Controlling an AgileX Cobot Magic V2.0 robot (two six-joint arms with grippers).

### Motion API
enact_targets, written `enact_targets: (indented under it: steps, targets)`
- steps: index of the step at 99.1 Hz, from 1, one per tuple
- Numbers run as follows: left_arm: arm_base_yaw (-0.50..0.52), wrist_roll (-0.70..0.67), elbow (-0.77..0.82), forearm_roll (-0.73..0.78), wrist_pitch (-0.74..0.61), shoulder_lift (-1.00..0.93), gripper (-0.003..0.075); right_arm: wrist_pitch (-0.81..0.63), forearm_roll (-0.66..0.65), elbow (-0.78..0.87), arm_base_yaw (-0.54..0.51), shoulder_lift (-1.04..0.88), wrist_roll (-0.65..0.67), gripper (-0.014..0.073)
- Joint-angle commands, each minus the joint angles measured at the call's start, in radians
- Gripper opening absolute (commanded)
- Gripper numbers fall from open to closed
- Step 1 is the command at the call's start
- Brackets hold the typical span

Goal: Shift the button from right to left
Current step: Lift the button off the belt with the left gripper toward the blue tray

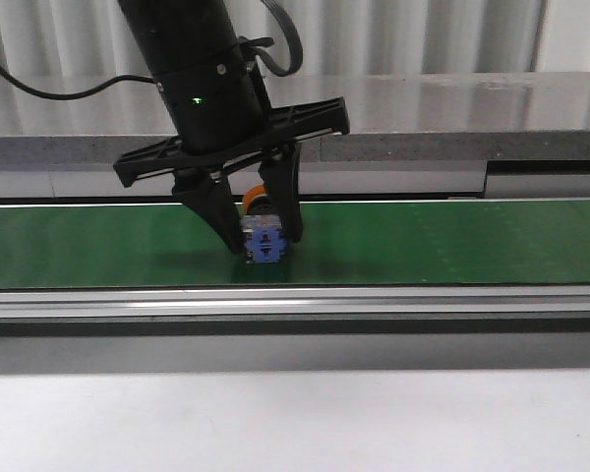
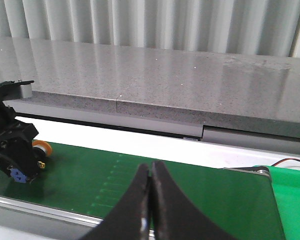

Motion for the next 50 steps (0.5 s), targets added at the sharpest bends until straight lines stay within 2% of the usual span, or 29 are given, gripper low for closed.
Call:
enact_targets:
  steps: [1,26,50]
  targets:
    - [-0.004,-0.008,-0.030,-0.015,-0.015,-0.055,0.0082,-0.082,0.011,-0.021,0.004,0.007,-0.004,-0.0066]
    - [0.005,-0.004,-0.030,0.085,0.052,-0.139,0.0082,-0.082,0.011,-0.021,0.004,0.007,-0.004,-0.0066]
    - [0.127,0.034,-0.030,0.158,0.111,-0.274,0.0082,-0.082,0.011,-0.021,0.004,0.007,-0.004,-0.0066]
